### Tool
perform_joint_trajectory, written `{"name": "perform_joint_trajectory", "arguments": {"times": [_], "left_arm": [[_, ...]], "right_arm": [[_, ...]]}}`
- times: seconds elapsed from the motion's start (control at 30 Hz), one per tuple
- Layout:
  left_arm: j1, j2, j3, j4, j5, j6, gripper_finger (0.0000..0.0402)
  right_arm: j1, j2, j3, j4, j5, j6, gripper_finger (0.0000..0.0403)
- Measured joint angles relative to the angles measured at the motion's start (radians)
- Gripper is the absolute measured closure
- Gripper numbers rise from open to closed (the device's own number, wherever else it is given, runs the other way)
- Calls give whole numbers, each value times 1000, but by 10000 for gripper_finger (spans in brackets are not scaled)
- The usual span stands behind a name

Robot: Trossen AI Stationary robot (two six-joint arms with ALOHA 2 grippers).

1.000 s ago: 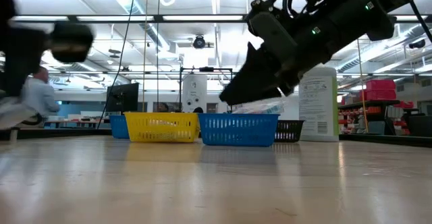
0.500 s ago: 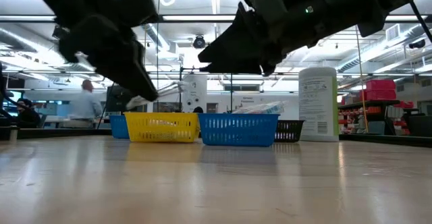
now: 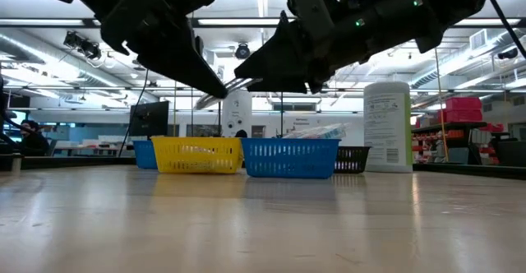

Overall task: Pick & Place Travel size toiletries
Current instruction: Put the nail cutter into the black basket

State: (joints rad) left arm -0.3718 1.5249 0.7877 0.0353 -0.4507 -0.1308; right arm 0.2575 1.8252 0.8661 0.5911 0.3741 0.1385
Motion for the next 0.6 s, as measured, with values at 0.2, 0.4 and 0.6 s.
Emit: {"name": "perform_joint_trajectory", "arguments": {"times": [0.2,0.4,0.6], "left_arm": [[0,0,-1,16,-6,12,347],[1,0,-1,16,-8,12,346],[1,0,-1,18,-8,10,344]], "right_arm": [[-16,0,0,-1,-89,-16,179],[-15,0,0,-2,-94,-24,250],[-16,0,0,3,-139,-24,310]]}}
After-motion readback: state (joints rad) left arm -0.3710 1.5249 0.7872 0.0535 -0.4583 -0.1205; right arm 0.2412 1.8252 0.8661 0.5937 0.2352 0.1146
